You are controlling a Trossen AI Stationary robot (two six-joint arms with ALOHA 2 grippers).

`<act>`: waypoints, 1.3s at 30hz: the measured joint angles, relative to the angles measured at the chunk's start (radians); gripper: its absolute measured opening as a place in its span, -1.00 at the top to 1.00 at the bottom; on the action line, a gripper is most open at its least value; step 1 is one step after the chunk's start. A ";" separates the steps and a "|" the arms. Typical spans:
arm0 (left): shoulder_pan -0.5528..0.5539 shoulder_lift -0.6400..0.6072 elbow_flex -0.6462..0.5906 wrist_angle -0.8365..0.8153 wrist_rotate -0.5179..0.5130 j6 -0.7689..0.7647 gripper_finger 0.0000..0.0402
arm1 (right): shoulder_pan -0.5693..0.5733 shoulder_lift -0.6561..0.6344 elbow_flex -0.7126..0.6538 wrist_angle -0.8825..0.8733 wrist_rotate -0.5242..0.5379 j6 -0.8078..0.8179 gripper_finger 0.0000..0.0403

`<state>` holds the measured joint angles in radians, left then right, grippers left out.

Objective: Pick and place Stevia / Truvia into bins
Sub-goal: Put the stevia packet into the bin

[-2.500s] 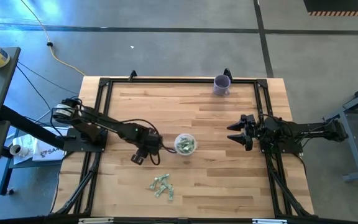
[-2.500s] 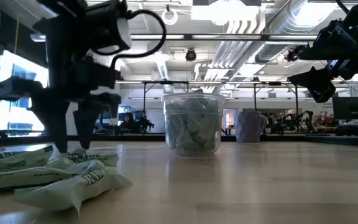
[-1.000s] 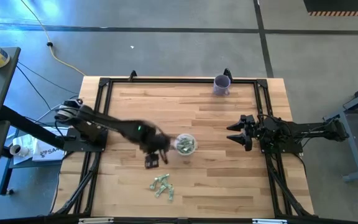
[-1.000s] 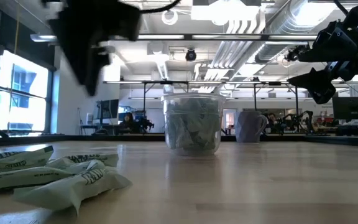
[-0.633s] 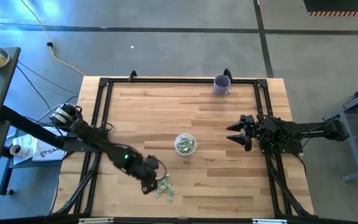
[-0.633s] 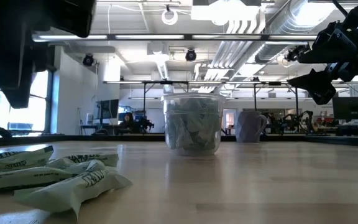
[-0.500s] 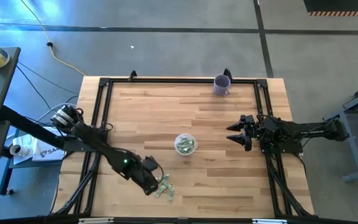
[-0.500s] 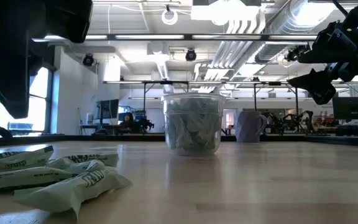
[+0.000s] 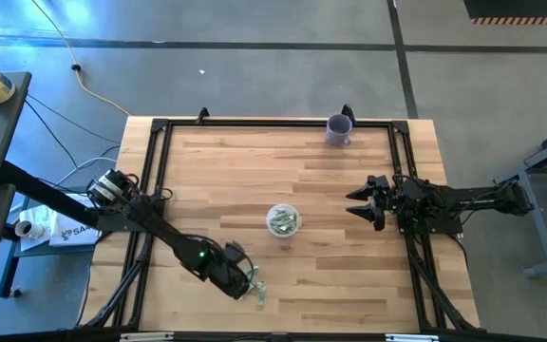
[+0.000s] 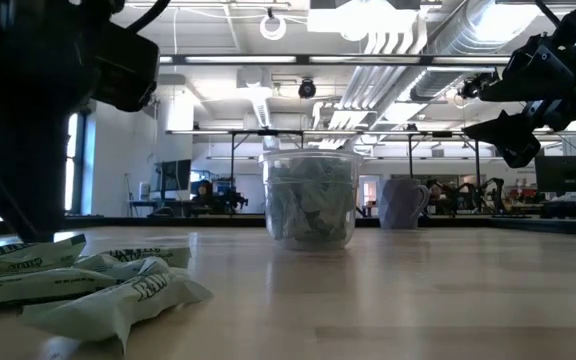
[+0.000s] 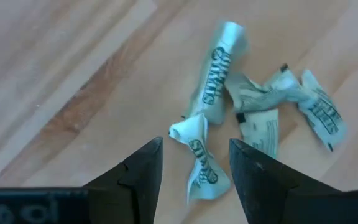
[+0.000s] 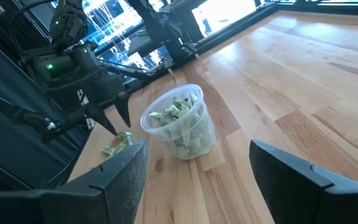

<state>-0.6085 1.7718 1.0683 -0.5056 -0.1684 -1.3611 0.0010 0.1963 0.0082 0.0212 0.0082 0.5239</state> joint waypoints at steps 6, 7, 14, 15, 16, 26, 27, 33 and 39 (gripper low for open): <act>0.013 0.001 0.000 -0.019 -0.005 -0.009 -0.10 | 0.000 -0.001 0.000 0.000 0.000 0.000 -0.35; 0.016 0.010 0.000 -0.015 -0.003 -0.006 -0.10 | 0.000 -0.001 0.000 -0.001 0.000 0.000 -0.35; 0.033 0.065 0.004 -0.008 0.064 0.024 0.08 | 0.000 -0.001 0.000 -0.001 -0.001 0.000 -0.35; 0.033 0.071 0.004 -0.011 0.063 0.029 0.15 | 0.000 -0.001 0.000 -0.001 -0.001 0.000 -0.35; 0.033 0.071 0.004 -0.019 0.063 0.037 0.23 | 0.000 -0.001 0.000 -0.002 -0.001 0.000 -0.35; 0.125 0.000 -0.002 -0.200 0.031 0.221 0.83 | 0.000 -0.001 0.000 -0.002 -0.001 0.000 -0.35; 0.157 -0.017 0.008 -0.202 0.010 0.249 0.80 | 0.000 -0.001 0.000 -0.002 -0.001 0.000 -0.35; 0.330 -0.106 0.175 -0.109 -0.099 0.582 0.84 | 0.000 -0.001 0.000 -0.002 0.000 0.000 -0.35; 0.450 -0.031 0.374 -0.058 -0.108 0.859 0.84 | 0.000 0.000 0.000 -0.002 0.000 0.000 -0.35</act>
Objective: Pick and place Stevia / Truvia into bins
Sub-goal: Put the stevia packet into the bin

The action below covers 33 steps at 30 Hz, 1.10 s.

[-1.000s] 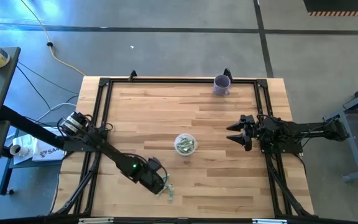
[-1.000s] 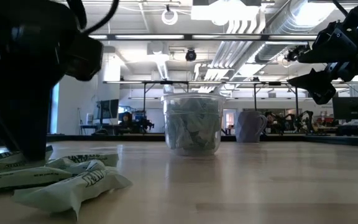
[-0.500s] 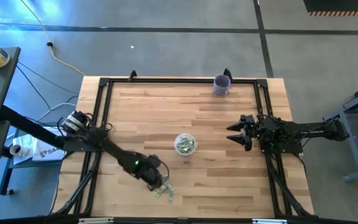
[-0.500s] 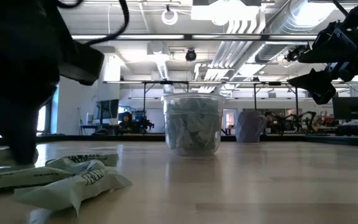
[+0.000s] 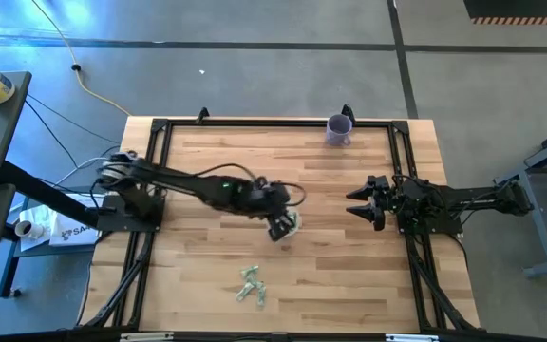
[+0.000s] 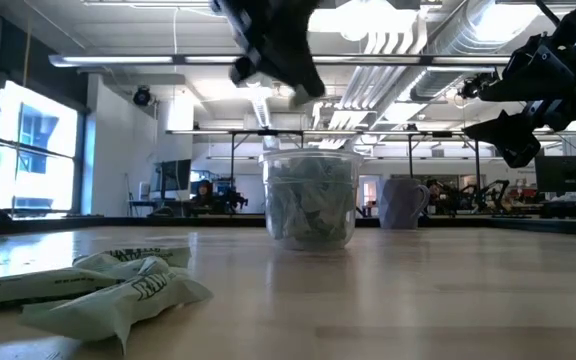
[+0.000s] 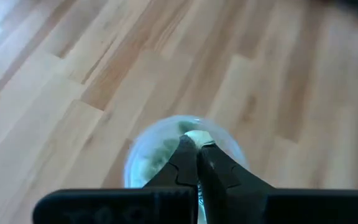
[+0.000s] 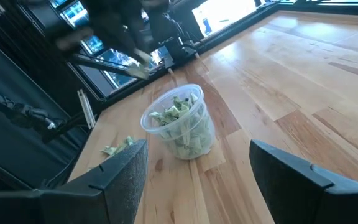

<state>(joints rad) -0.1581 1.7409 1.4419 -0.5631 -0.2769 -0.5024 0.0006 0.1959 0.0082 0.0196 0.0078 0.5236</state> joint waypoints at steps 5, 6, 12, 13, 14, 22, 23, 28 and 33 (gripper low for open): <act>0.044 0.141 0.081 -0.032 0.036 0.055 0.84 | 0.000 0.000 0.000 0.000 0.000 0.000 -0.35; 0.045 0.165 0.089 -0.043 0.043 0.054 0.83 | 0.000 0.000 0.000 0.000 0.000 0.000 -0.35; 0.040 0.256 0.101 -0.070 0.103 0.054 0.68 | 0.000 0.001 0.000 0.000 0.000 0.000 -0.35; 0.040 0.257 0.104 -0.056 0.119 0.053 0.65 | 0.000 0.000 0.000 0.000 0.000 0.000 -0.35; 0.039 0.258 0.104 -0.055 0.133 0.053 0.63 | 0.000 0.000 0.000 0.000 0.000 0.000 -0.35; 0.040 0.240 0.245 -0.183 0.130 0.027 0.42 | 0.000 0.001 0.000 0.000 0.000 0.000 -0.35; 0.040 0.240 0.275 -0.220 0.129 0.027 0.38 | 0.000 0.001 0.000 0.000 0.000 0.000 -0.35; 0.033 0.240 0.414 -0.372 0.127 0.026 0.21 | 0.000 0.001 0.000 0.000 0.000 0.000 -0.35; -0.055 0.213 0.514 -0.643 0.100 0.065 0.09 | 0.000 0.000 0.000 0.000 0.000 0.000 -0.35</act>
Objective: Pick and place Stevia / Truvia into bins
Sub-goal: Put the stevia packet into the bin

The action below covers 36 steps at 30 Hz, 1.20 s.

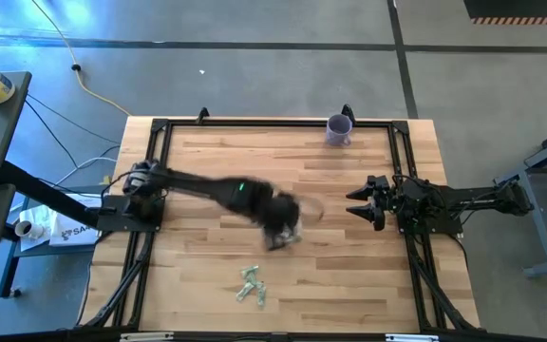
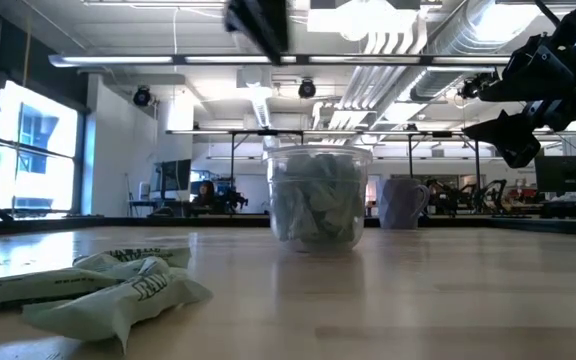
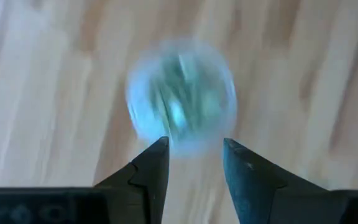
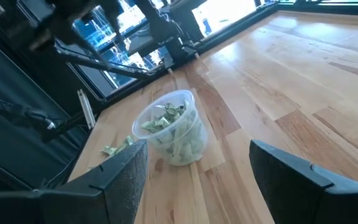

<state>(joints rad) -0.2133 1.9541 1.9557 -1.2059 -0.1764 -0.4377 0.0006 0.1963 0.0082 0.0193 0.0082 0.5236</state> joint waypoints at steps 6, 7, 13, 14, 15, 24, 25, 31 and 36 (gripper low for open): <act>-0.182 -0.005 -0.073 -0.090 -0.036 -0.076 0.07 | 0.000 0.002 0.000 0.000 0.000 0.000 -0.35; -0.198 -0.005 -0.102 -0.062 -0.040 -0.101 0.07 | 0.000 0.002 0.000 0.000 0.000 0.000 -0.35; -0.233 -0.005 -0.344 0.201 0.043 -0.230 0.01 | 0.000 0.006 0.000 0.000 0.000 0.000 -0.35; -0.236 -0.005 -0.381 0.239 0.059 -0.249 -0.02 | 0.000 0.007 0.000 0.000 0.000 0.000 -0.35; -0.237 -0.005 -0.413 0.274 0.066 -0.262 -0.05 | 0.000 0.007 0.000 0.000 0.000 0.000 -0.35; -0.238 -0.004 -0.597 0.512 0.110 -0.301 -0.26 | 0.000 0.006 0.000 0.000 0.000 0.000 -0.35; -0.238 -0.004 -0.611 0.528 0.101 -0.301 -0.26 | 0.000 0.006 0.000 0.000 0.000 0.000 -0.35; -0.233 -0.005 -0.692 0.596 0.053 -0.309 -0.09 | 0.000 0.006 0.000 0.000 0.000 0.000 -0.35; -0.210 -0.011 -0.734 0.609 0.049 -0.323 0.30 | 0.000 0.006 0.000 0.000 0.000 0.000 -0.35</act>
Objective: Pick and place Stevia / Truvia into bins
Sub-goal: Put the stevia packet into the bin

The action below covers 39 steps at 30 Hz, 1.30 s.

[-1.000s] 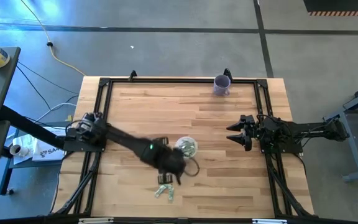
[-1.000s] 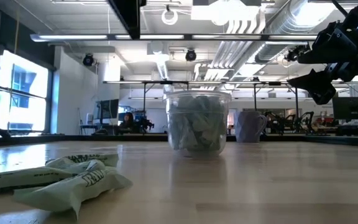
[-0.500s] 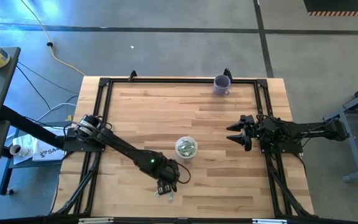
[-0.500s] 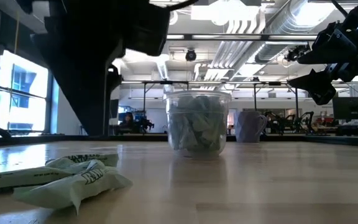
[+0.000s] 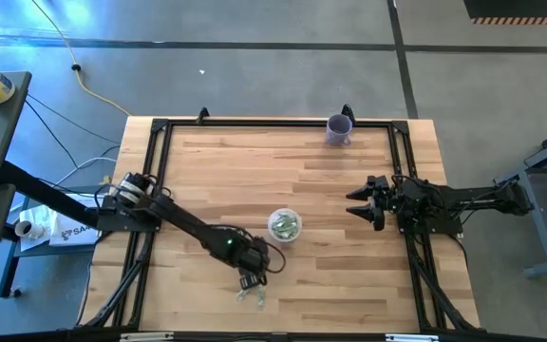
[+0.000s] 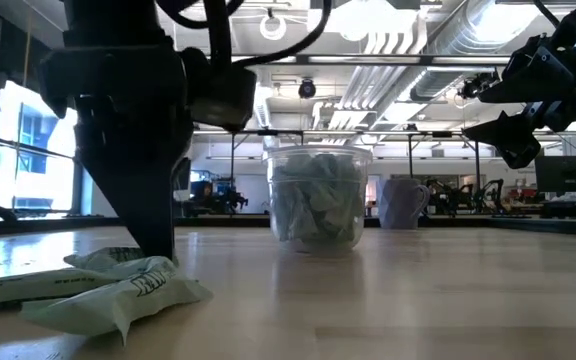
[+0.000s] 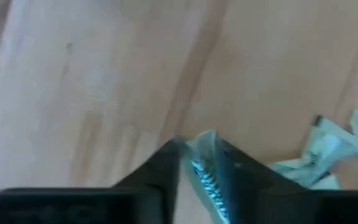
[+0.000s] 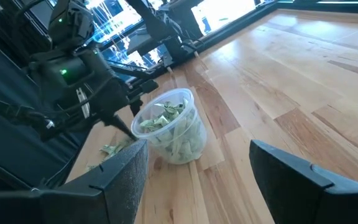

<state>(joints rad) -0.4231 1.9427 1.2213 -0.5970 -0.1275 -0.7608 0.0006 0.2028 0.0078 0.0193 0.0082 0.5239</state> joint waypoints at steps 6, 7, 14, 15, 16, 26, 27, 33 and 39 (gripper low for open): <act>0.066 -0.016 -0.004 -0.132 -0.016 0.056 0.89 | 0.000 0.000 0.000 0.000 0.000 0.000 -0.35; 0.080 -0.028 -0.006 -0.151 -0.017 0.071 0.89 | 0.000 0.000 0.000 0.000 0.000 0.000 -0.35; 0.152 -0.201 0.149 -0.206 -0.124 0.159 0.90 | 0.000 0.000 0.000 0.000 0.000 0.000 -0.35; 0.152 -0.212 0.178 -0.185 -0.155 0.187 0.90 | 0.000 0.000 0.000 0.000 0.000 0.000 -0.35; 0.156 -0.215 0.206 -0.140 -0.182 0.218 0.90 | 0.000 0.000 0.000 0.000 0.000 0.000 -0.35; 0.219 -0.043 0.291 0.009 -0.225 0.371 0.82 | 0.000 0.010 0.000 0.000 0.000 0.000 -0.35; 0.226 -0.035 0.291 0.018 -0.220 0.371 0.76 | 0.000 0.011 0.000 0.000 0.000 0.000 -0.35; 0.233 -0.025 0.332 -0.033 -0.196 0.363 0.17 | 0.000 0.019 0.000 0.000 0.000 0.000 -0.35; 0.211 -0.067 0.573 -0.367 0.046 0.287 -0.25 | 0.000 0.018 0.000 0.000 0.000 0.000 -0.35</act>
<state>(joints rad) -0.2122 1.8761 1.7938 -0.9641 -0.0819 -0.4742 0.0010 0.2208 0.0081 0.0193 0.0078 0.5240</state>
